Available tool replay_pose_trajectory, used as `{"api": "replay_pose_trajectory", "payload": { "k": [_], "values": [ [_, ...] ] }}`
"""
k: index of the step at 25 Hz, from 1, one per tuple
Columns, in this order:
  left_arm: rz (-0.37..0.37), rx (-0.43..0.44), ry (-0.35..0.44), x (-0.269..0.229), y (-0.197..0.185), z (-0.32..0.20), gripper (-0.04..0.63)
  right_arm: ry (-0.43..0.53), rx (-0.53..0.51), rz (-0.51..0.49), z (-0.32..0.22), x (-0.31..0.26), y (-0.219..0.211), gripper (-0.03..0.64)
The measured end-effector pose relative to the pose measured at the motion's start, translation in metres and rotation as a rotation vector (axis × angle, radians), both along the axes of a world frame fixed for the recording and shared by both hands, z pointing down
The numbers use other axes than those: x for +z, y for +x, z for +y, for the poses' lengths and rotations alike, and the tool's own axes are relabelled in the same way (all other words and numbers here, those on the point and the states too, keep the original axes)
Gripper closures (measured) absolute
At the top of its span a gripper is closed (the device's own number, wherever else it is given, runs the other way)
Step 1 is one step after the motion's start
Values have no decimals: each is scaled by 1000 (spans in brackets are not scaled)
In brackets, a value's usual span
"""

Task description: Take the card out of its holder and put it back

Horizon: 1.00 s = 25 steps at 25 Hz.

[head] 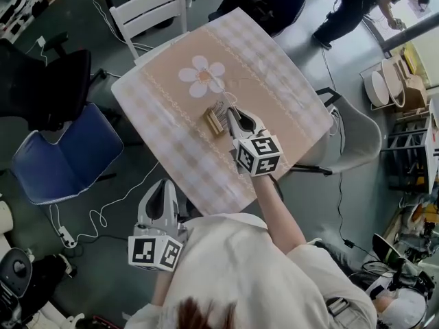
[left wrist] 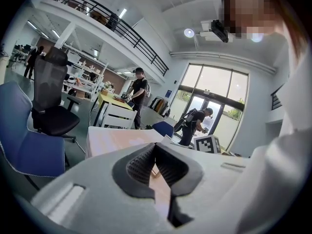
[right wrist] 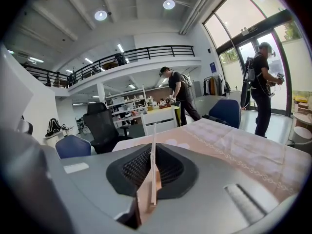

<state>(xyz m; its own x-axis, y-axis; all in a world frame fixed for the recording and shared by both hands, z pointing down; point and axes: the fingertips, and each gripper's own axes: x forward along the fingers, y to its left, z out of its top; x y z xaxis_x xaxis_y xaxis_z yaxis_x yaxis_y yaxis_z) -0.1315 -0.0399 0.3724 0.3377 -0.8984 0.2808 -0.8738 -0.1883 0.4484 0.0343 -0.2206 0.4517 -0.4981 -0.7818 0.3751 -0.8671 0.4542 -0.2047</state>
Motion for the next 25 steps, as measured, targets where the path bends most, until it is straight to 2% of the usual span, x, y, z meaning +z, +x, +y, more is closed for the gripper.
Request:
{"api": "replay_pose_trajectory", "payload": {
  "k": [4, 15, 25],
  "values": [
    [6, -2, 1, 0, 0, 0, 595, 23, 6, -13, 1, -9, 1, 601],
    [35, 72, 21, -3, 18, 3, 595, 126, 42, -69, 16, -62, 10, 601],
    [42, 222, 80, -10, 41, 12, 595, 287, 79, -119, 69, -135, 15, 601]
  ]
}}
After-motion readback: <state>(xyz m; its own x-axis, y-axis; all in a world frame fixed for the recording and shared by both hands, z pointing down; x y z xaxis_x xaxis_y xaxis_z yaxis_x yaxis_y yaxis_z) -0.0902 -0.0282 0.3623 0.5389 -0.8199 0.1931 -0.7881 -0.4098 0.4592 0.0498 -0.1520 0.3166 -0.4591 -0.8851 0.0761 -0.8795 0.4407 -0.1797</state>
